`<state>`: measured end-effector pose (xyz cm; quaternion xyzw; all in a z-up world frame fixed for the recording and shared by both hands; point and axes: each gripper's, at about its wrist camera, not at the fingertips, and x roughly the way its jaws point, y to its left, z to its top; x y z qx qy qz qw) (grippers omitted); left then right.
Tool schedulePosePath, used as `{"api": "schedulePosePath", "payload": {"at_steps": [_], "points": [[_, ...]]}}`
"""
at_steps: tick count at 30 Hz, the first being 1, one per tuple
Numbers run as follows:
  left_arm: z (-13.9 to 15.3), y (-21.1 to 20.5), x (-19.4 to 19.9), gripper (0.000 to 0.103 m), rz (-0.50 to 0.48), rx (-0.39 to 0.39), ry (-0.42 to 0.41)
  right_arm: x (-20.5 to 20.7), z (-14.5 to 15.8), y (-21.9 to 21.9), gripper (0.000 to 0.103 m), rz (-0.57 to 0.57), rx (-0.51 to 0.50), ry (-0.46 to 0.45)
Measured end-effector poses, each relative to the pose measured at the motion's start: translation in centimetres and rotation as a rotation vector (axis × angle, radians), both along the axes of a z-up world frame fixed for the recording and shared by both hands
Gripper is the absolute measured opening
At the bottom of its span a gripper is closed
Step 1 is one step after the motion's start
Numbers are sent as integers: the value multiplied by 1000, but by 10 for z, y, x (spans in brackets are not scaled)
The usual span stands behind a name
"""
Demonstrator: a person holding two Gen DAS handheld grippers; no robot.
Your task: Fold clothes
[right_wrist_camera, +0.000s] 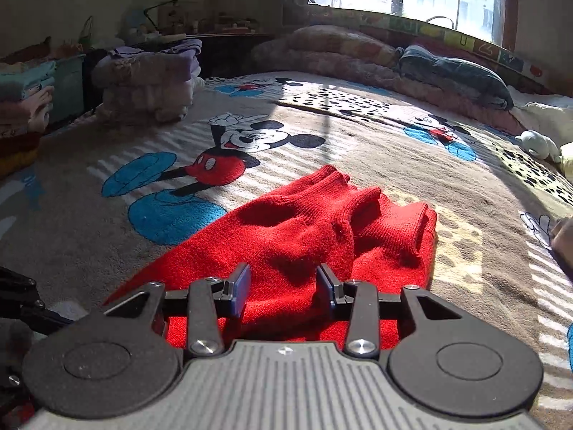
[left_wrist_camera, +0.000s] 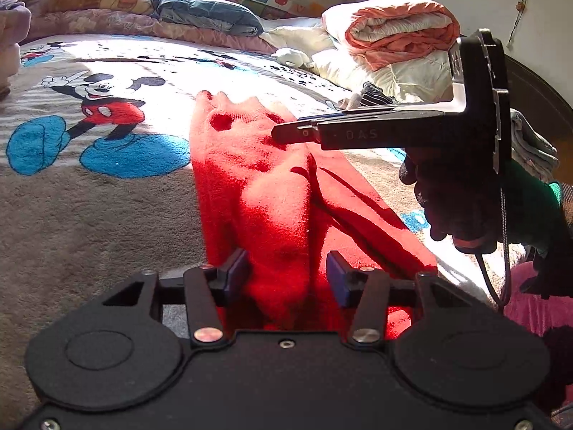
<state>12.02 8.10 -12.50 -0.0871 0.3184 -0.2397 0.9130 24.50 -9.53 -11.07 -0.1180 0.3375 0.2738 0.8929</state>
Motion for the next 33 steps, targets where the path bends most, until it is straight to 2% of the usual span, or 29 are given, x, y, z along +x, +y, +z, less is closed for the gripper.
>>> {"api": "schedulePosePath", "payload": {"at_steps": [5, 9, 11, 14, 16, 19, 23, 26, 28, 30, 31, 32, 33], "points": [[4, 2, -3, 48, 0, -8, 0, -26, 5, -34, 44, -114, 174, 10], [11, 18, -8, 48, 54, -97, -9, -50, 12, -64, 47, -228, 321, 32], [11, 28, -9, 52, 109, -140, 4, -63, 13, -80, 52, -288, 396, 47], [7, 41, -11, 56, 161, -199, 47, -95, -5, -110, 64, -412, 523, 102], [4, 49, -14, 59, 185, -257, 81, -115, -21, -127, 71, -460, 631, 173], [-3, 59, -19, 62, 203, -344, 138, -143, -44, -146, 73, -492, 809, 264], [-14, 67, -27, 62, 233, -450, 213, -162, -52, -148, 74, -501, 899, 295], [-18, 69, -33, 61, 257, -536, 252, -158, -52, -136, 80, -504, 884, 297], [-21, 66, -34, 54, 269, -592, 280, -153, -53, -126, 84, -499, 882, 293], [-23, 57, -33, 48, 284, -599, 297, -150, -54, -119, 84, -518, 897, 290], [-24, 52, -33, 42, 292, -589, 300, -149, -56, -117, 77, -529, 905, 289], [-24, 48, -33, 40, 301, -578, 301, -149, -59, -115, 59, -543, 917, 293], [-25, 45, -34, 37, 314, -569, 297, -149, -64, -114, 49, -563, 929, 300]]}}
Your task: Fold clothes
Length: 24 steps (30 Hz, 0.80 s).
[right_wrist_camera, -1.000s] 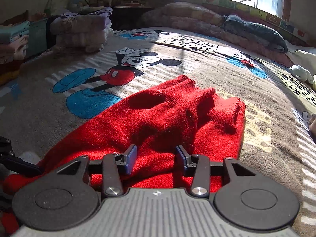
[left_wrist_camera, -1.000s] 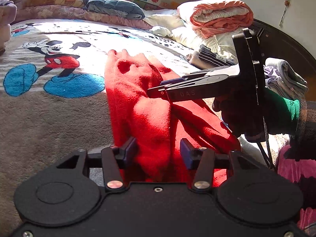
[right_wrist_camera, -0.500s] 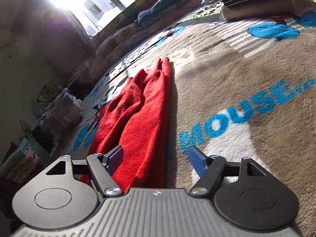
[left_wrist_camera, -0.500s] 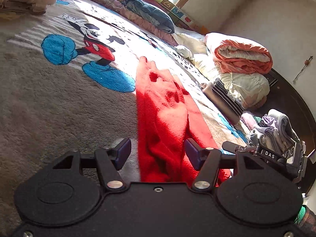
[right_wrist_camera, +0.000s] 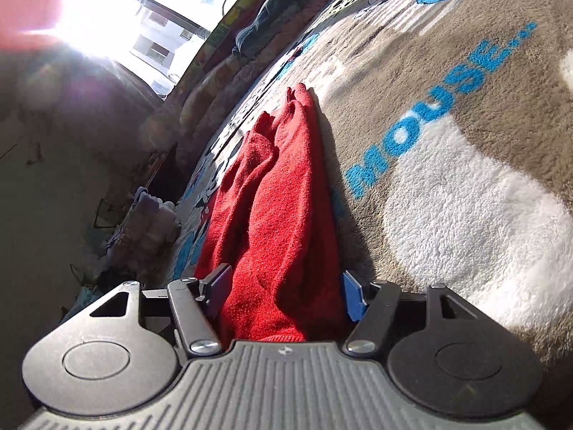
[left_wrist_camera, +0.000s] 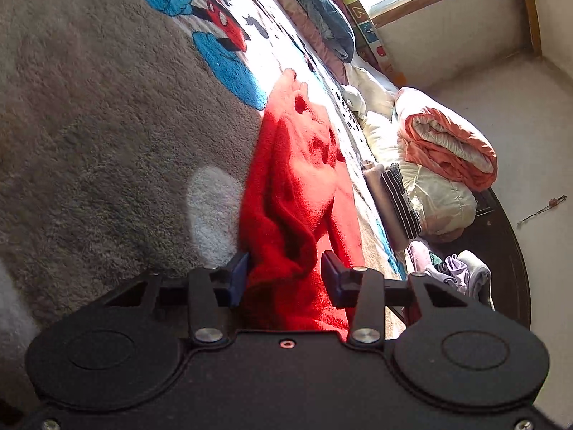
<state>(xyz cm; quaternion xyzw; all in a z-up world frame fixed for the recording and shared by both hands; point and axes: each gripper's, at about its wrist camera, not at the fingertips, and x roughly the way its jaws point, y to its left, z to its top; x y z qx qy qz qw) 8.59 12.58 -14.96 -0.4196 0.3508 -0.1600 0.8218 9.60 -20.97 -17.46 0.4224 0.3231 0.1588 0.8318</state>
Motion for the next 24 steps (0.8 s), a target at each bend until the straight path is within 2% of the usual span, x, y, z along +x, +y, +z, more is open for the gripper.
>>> {"api": "schedulePosePath", "payload": {"at_steps": [1, 2, 5, 7, 9, 11, 12, 13, 14, 15, 16, 18, 20, 24], "points": [[0, -2, -2, 36, 12, 0, -3, 0, -4, 0, 36, -14, 6, 3], [-1, -3, -3, 35, 25, -4, -4, 0, -6, -2, 30, -22, 16, -1], [-4, -2, -8, 25, 61, -58, 8, -1, -3, -12, 24, -31, 51, -11], [-4, -2, -13, 21, 76, -98, 13, -5, 8, -20, 23, -24, 32, -36], [2, -6, -22, 21, 67, -136, 13, -8, 19, -26, 23, 4, -14, -58], [8, -13, -30, 21, 41, -130, 12, -10, 29, -26, 26, 65, -102, -68], [10, -17, -32, 21, 28, -94, 19, -12, 33, -24, 29, 107, -169, -72], [13, -20, -34, 21, 16, -23, 16, -14, 37, -22, 36, 140, -229, -81], [16, -23, -36, 23, 3, 44, 11, -18, 40, -21, 48, 159, -280, -98], [19, -23, -36, 30, -14, 91, 2, -23, 45, -21, 53, 173, -331, -122], [24, -23, -37, 43, -35, 121, -18, -30, 50, -23, 56, 185, -375, -154], [40, -21, -46, 54, -55, 223, -109, -42, 58, -27, 56, 231, -445, -221], [53, -25, -59, 56, -97, 364, -223, -52, 64, -24, 56, 284, -561, -297], [61, -45, -79, 57, -236, 603, -412, -63, 61, -10, 55, 406, -767, -404]]}}
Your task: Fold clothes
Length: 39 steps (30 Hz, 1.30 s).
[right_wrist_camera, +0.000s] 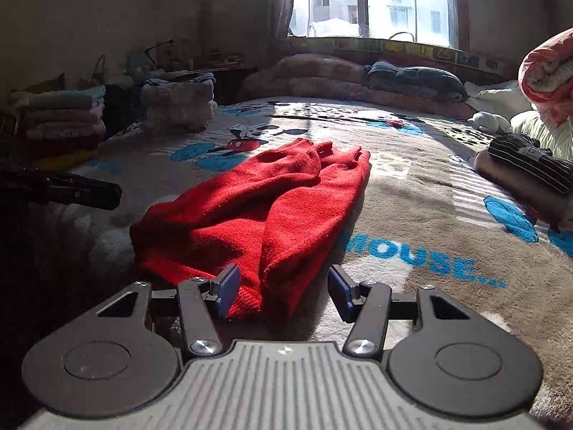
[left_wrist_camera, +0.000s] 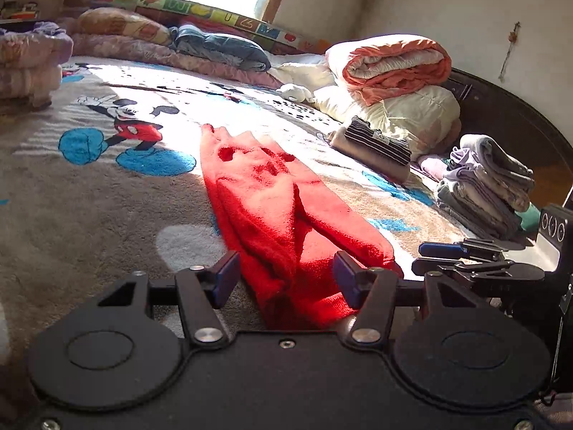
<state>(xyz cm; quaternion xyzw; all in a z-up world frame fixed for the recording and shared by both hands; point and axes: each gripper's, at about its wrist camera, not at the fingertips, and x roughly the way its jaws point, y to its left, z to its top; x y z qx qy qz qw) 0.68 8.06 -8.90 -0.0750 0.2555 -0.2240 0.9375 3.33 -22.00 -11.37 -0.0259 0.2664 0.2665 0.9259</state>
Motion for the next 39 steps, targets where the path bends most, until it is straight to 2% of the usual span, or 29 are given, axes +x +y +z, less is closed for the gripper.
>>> {"api": "schedulePosePath", "payload": {"at_steps": [2, 4, 8, 10, 12, 15, 18, 20, 21, 23, 25, 26, 29, 30, 31, 33, 35, 39], "points": [[-4, -15, -12, 59, -101, 147, -88, -5, -2, 7, 55, 60, -104, -51], [-12, -27, -17, 65, -161, 258, -118, -11, -3, 14, 55, 121, -209, -102], [-26, -46, -12, 66, -194, 425, -126, -22, -7, 28, 56, 240, -407, -217], [-28, -49, -13, 67, -207, 507, -140, -23, -13, 34, 56, 319, -476, -234], [-32, -51, -12, 68, -216, 597, -153, -25, -17, 37, 52, 359, -499, -250], [-41, -58, -6, 68, -221, 755, -184, -30, -22, 38, 51, 380, -501, -278], [-52, -62, -6, 67, -256, 926, -261, -39, -26, 35, 50, 326, -494, -325], [-60, -63, -8, 67, -299, 1037, -316, -37, -25, 35, 50, 343, -519, -352], [-63, -62, -8, 66, -321, 1065, -339, -36, -25, 34, 50, 351, -531, -366], [-66, -61, -6, 64, -367, 1113, -388, -33, -23, 33, 52, 364, -550, -384], [-66, -61, -3, 49, -379, 1153, -426, -27, -22, 30, 50, 387, -555, -367], [-62, -61, -2, 48, -387, 1162, -426, -25, -23, 31, 46, 398, -558, -356], [-60, -60, 5, 47, -394, 1175, -432, -27, -27, 36, 44, 388, -567, -355], [-61, -59, 7, 46, -397, 1174, -433, -28, -30, 40, 43, 380, -567, -368], [-65, -60, 9, 39, -409, 1158, -428, -29, -32, 42, 41, 369, -569, -388], [-71, -62, 7, 34, -416, 1149, -442, -30, -33, 43, 43, 348, -576, -410], [-73, -64, 2, 34, -395, 1139, -477, -34, -33, 40, 43, 345, -571, -417], [-77, -64, -2, 34, -368, 1107, -527, -40, -46, 40, 42, 369, -615, -512]]}}
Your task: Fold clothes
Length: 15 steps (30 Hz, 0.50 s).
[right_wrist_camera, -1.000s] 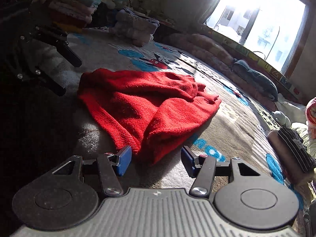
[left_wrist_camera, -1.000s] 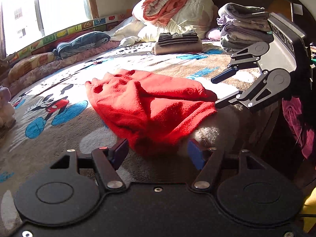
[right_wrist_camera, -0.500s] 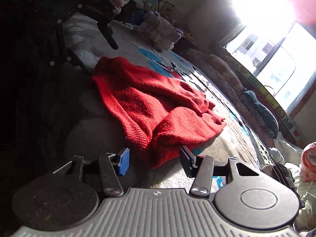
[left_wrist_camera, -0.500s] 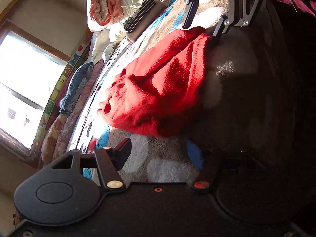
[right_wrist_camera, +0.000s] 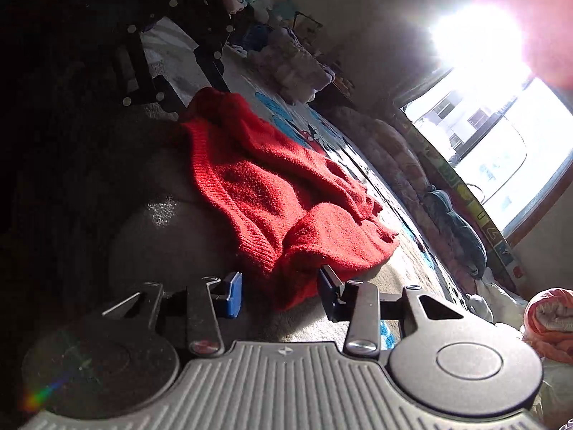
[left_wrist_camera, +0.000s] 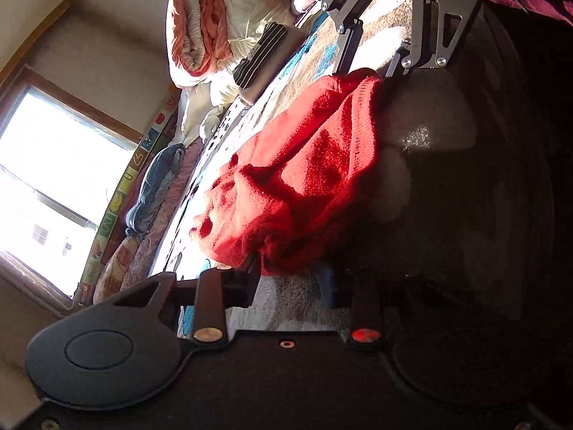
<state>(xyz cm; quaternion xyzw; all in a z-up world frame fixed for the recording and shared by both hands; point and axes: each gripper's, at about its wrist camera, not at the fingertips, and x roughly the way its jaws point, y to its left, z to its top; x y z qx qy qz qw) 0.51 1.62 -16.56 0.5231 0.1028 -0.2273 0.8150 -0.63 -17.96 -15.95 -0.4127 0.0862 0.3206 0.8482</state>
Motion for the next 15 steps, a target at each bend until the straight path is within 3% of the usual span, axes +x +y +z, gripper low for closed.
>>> {"api": "schedulePosePath", "payload": {"at_steps": [2, 5, 7, 8, 13, 15], "points": [[-5, -2, 4, 34, -18, 10, -6, 0, 3, 0, 42, -4, 14, 26], [-5, -5, 8, 33, -14, -2, -9, -1, 9, -1, 28, -10, 36, 64], [-2, -7, 10, 18, 15, -42, 12, -2, 12, -1, 23, -14, 51, 89], [-1, -7, 9, 16, 20, -57, 23, -2, 14, -1, 21, -16, 58, 102], [12, -8, -6, 13, 21, -114, 57, -10, 24, -6, 20, -19, 100, 158], [23, -6, -18, 14, 16, -151, 61, -19, 38, -17, 19, -22, 175, 162]]}}
